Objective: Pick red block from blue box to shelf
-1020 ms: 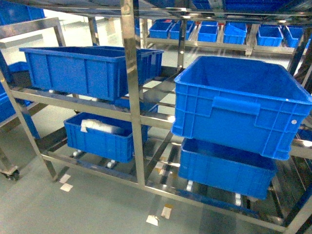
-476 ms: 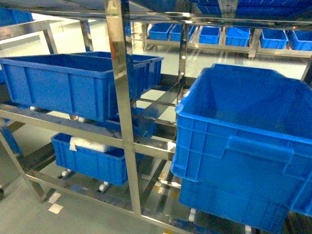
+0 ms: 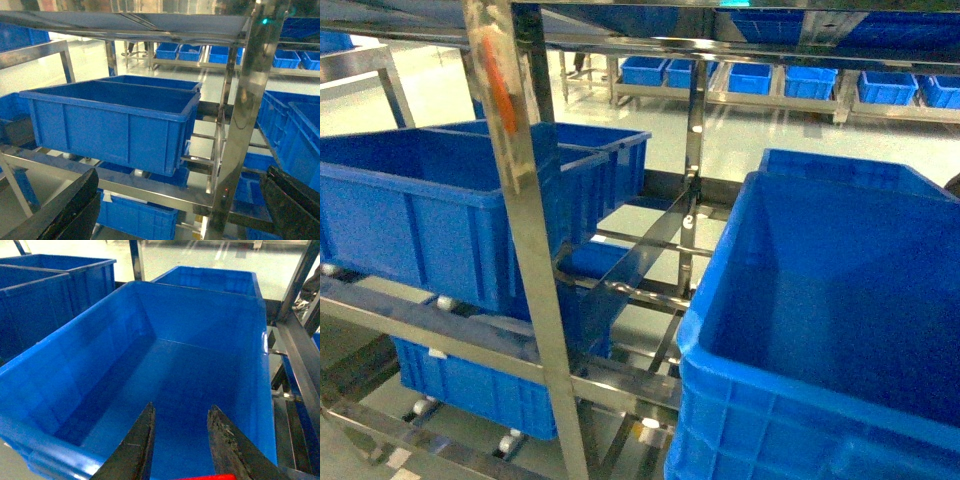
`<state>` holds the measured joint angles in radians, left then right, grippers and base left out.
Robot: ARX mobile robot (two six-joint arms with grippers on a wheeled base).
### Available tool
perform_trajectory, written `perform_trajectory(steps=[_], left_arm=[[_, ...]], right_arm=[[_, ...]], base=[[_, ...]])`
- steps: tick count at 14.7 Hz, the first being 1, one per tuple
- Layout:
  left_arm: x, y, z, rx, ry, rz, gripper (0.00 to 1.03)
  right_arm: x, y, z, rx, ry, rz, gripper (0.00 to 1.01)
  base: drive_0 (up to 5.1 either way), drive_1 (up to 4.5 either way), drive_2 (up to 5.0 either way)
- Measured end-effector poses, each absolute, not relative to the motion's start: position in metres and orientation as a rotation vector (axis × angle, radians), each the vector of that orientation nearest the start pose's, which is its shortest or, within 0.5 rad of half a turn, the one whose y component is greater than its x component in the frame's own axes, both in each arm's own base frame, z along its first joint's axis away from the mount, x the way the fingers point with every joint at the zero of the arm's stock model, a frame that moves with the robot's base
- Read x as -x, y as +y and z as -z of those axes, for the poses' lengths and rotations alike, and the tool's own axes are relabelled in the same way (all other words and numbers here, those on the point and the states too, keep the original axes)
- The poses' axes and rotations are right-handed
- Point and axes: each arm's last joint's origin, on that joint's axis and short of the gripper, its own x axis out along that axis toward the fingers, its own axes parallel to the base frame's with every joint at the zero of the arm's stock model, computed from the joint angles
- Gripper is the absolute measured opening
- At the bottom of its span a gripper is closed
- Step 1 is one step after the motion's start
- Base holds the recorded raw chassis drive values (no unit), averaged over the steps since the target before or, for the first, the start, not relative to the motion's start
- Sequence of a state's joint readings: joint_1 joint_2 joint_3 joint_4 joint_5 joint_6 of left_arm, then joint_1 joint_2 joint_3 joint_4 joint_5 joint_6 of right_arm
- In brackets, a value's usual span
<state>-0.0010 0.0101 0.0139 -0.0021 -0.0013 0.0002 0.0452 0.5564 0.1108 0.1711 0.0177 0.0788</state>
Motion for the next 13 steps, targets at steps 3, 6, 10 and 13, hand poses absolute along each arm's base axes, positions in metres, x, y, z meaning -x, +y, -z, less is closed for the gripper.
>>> perform_trajectory(steps=[3,6,10,13], left_arm=[[-0.0975,0.0002,-0.1665,0.000,0.006,-0.004,0.98],[-0.0975,-0.0001,-0.1672,0.000,-0.001,0.001,0.98],[-0.0975,-0.0001,-0.1671,0.000,0.000,0.000,0.98],[-0.0975,-0.0001,-0.1671,0.000,0.000,0.000,0.98]], right_arm=[[-0.1363,0.0058,-0.1636,-0.069,0.290,-0.019,0.27],[-0.1359,0.0057,-0.1643,-0.070,0.284,-0.019,0.27],[-0.1359,0.0057,-0.1643,-0.070,0.285,-0.019,0.27],[-0.1359,0.0057,-0.1643,-0.070,0.285,-0.019,0.27]], base=[[-1.4,-0.59,-2.3],[-1.6,-1.55,-1.6],[-1.6,-1.64,-1.6],[-1.5,-1.54,-1.5]])
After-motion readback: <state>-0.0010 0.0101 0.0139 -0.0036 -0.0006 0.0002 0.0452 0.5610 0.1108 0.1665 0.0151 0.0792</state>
